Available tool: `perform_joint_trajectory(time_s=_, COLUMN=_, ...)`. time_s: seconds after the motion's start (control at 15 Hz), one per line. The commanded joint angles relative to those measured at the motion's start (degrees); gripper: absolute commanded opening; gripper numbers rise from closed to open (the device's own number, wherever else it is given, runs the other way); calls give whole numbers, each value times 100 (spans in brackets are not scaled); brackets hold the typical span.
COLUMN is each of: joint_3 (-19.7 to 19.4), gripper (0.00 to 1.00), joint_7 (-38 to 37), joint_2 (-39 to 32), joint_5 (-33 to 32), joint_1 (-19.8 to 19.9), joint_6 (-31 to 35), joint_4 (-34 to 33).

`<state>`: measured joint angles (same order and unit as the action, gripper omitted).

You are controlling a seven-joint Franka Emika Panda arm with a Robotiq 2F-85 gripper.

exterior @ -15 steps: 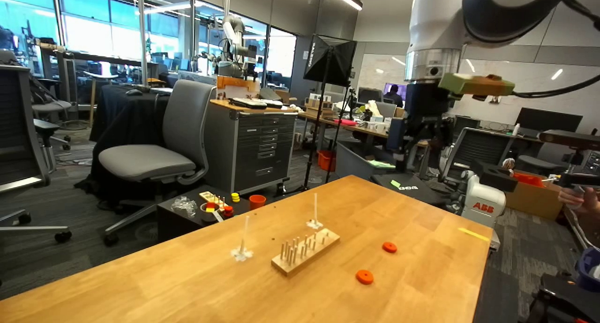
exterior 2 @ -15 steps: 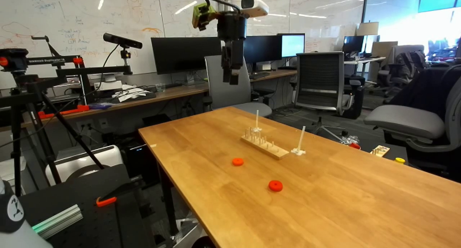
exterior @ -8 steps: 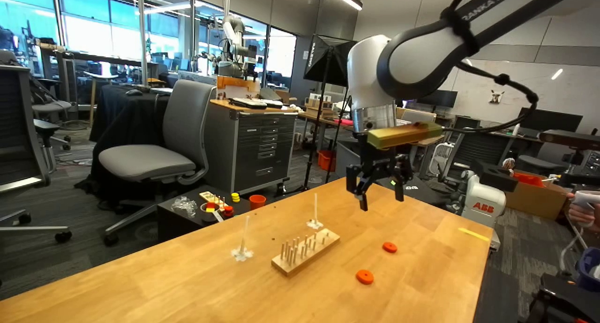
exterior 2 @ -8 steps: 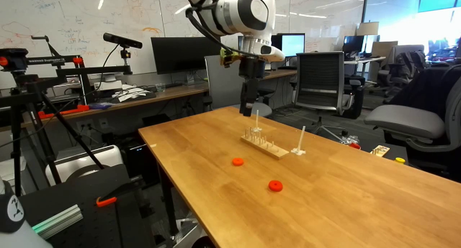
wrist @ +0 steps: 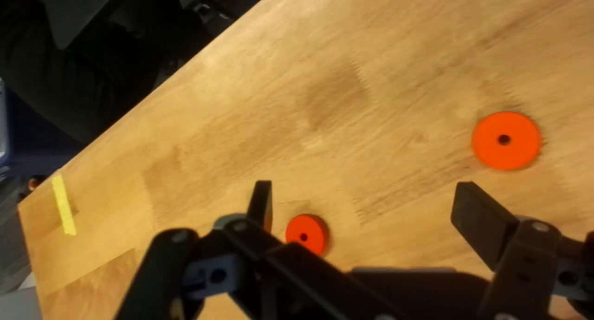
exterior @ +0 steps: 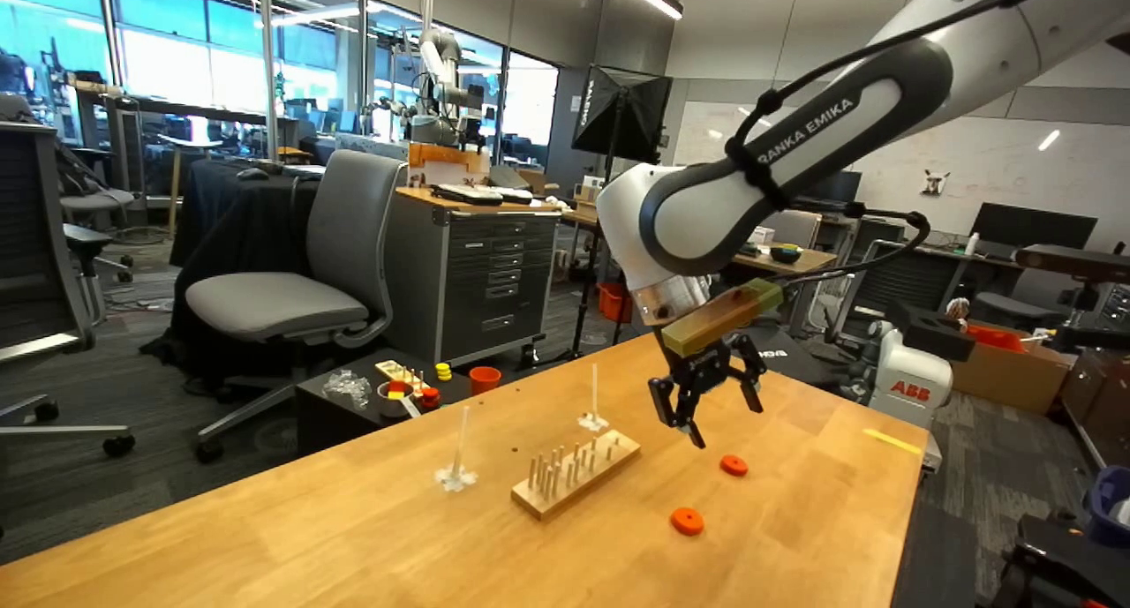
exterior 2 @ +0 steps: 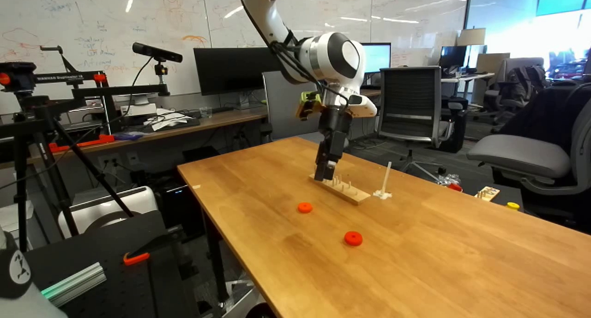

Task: Place the orange ring on the left onto the wooden stand

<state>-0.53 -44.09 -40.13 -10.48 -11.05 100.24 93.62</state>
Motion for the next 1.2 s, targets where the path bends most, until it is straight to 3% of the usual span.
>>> perform_joint_trajectory(time_s=0.0, joint_3=-358, gripper=100, joint_7=47, joint_2=-255, joint_5=-769, joint_1=-347, joint_6=-483, joint_4=-201)
perform_joint_trajectory(time_s=0.27, joint_3=-384, gripper=100, joint_7=100, joint_2=-2, joint_5=-1353, joint_1=-416, joint_6=-221, joint_4=130)
perform_joint_trajectory(time_s=0.67, joint_3=77, gripper=100, joint_7=832, joint_2=605, joint_5=-368, joint_1=-5, joint_6=994, joint_4=809)
perform_joint_trajectory(time_s=0.93, joint_3=160, gripper=100, joint_7=1844, joint_2=716, joint_5=158, joint_1=105, joint_6=714, joint_4=896)
perform_joint_trajectory(time_s=1.0, joint_3=0, gripper=100, joint_7=1448, joint_2=481, joint_5=5, joint_1=-86, joint_6=810, joint_4=684)
perform_joint_trajectory(time_s=1.13, joint_3=14, gripper=100, joint_7=1655, joint_2=525, joint_5=64, joint_1=-41, joint_6=798, joint_4=745)
